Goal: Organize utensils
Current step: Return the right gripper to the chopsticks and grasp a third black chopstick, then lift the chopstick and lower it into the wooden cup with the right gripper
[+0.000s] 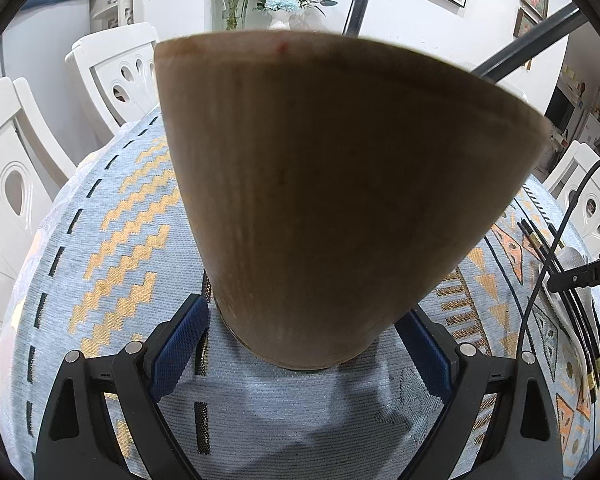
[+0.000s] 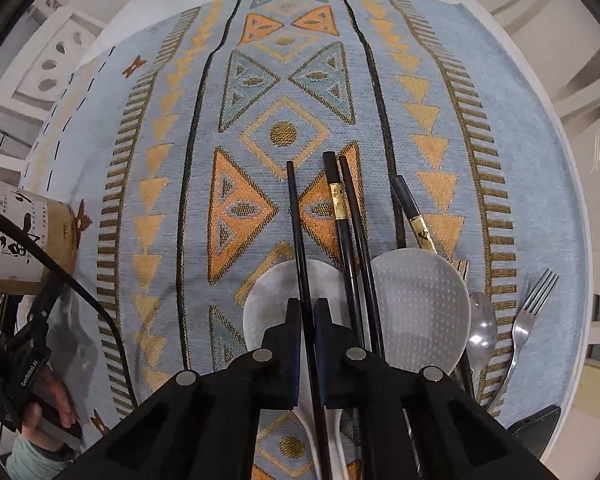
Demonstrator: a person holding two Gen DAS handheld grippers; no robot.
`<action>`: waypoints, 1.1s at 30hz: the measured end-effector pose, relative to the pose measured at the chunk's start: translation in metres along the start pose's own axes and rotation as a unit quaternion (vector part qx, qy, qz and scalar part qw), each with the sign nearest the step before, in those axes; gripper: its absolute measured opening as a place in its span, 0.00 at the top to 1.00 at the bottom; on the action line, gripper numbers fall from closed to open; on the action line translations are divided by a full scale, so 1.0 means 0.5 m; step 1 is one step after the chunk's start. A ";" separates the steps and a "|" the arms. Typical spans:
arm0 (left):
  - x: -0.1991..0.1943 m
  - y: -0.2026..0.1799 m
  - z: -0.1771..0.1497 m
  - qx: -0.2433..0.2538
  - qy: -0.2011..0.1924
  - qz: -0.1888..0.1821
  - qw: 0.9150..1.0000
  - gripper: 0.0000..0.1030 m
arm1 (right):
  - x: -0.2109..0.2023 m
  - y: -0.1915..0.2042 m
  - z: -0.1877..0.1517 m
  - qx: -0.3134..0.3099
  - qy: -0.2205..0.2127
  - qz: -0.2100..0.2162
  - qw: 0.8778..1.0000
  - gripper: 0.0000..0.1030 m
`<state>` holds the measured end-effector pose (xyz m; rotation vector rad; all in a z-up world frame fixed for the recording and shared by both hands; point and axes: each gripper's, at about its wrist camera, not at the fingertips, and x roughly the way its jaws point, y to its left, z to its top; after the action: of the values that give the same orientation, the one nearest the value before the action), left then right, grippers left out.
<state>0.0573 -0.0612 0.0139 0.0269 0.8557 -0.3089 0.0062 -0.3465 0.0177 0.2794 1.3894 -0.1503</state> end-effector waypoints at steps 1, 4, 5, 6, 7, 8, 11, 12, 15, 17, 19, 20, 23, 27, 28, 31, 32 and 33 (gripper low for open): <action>0.000 -0.001 -0.001 0.000 0.000 0.000 1.000 0.08 | -0.001 0.002 0.001 0.000 -0.003 0.001 1.000 0.95; 0.000 0.000 0.000 0.000 0.000 0.000 1.000 0.08 | -0.024 -0.009 -0.008 0.003 -0.019 0.016 1.000 0.95; 0.000 0.000 0.000 0.000 0.000 0.000 1.000 0.08 | -0.038 -0.011 -0.009 0.002 -0.030 0.021 0.999 0.95; 0.000 0.001 0.000 0.000 0.000 0.000 1.000 0.08 | -0.052 -0.012 -0.011 -0.002 -0.041 0.025 0.999 0.95; 0.000 0.000 0.000 0.000 0.000 0.000 1.000 0.08 | -0.065 -0.013 -0.014 -0.005 -0.051 0.028 0.998 0.95; 0.000 0.000 0.000 0.000 0.000 0.000 1.000 0.08 | -0.078 -0.011 -0.016 -0.008 -0.060 0.031 0.998 0.95; 0.000 0.001 0.001 0.000 0.000 0.000 1.000 0.08 | -0.121 -0.011 -0.026 -0.012 -0.094 0.045 0.994 0.95; 0.000 0.001 0.001 0.000 0.000 0.000 1.000 0.08 | -0.135 -0.012 -0.032 -0.013 -0.107 0.051 0.993 0.95; 0.000 0.001 0.001 0.000 0.000 0.000 1.000 0.08 | -0.177 -0.009 -0.043 -0.019 -0.144 0.064 0.987 0.95; 0.000 0.001 0.001 0.000 0.000 0.000 1.000 0.08 | -0.199 0.005 -0.044 -0.024 -0.167 0.066 0.984 0.95; 0.000 0.001 0.001 0.000 0.000 0.000 1.000 0.08 | -0.223 0.018 -0.051 -0.028 -0.185 0.066 0.980 0.95; 0.000 0.001 0.001 0.000 0.000 0.000 1.000 0.08 | -0.231 0.022 -0.047 -0.031 -0.192 0.067 0.979 0.95; 0.000 0.001 0.001 0.000 0.000 0.000 1.000 0.08 | -0.255 0.040 -0.037 -0.034 -0.216 0.078 0.973 0.95; 0.000 0.001 0.001 0.000 0.000 0.000 1.000 0.08 | -0.290 0.065 -0.023 -0.042 -0.244 0.091 0.965 0.95; 0.000 0.001 0.001 0.000 0.000 0.000 1.000 0.08 | -0.300 0.071 -0.019 -0.046 -0.252 0.094 0.962 0.95; 0.000 0.001 0.001 0.000 0.000 0.000 1.000 0.08 | -0.327 0.092 -0.009 -0.059 -0.270 0.107 0.955 0.95; 0.000 0.001 0.001 0.000 0.000 0.000 1.000 0.08 | -0.336 0.100 -0.004 -0.063 -0.276 0.112 0.953 0.95; 0.000 0.002 0.001 0.000 0.000 0.000 1.000 0.08 | -0.343 0.107 0.000 -0.066 -0.280 0.116 0.951 0.95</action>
<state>0.0579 -0.0604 0.0143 0.0258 0.8558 -0.3090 -0.0098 -0.3055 0.1917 0.2605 0.7905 0.0593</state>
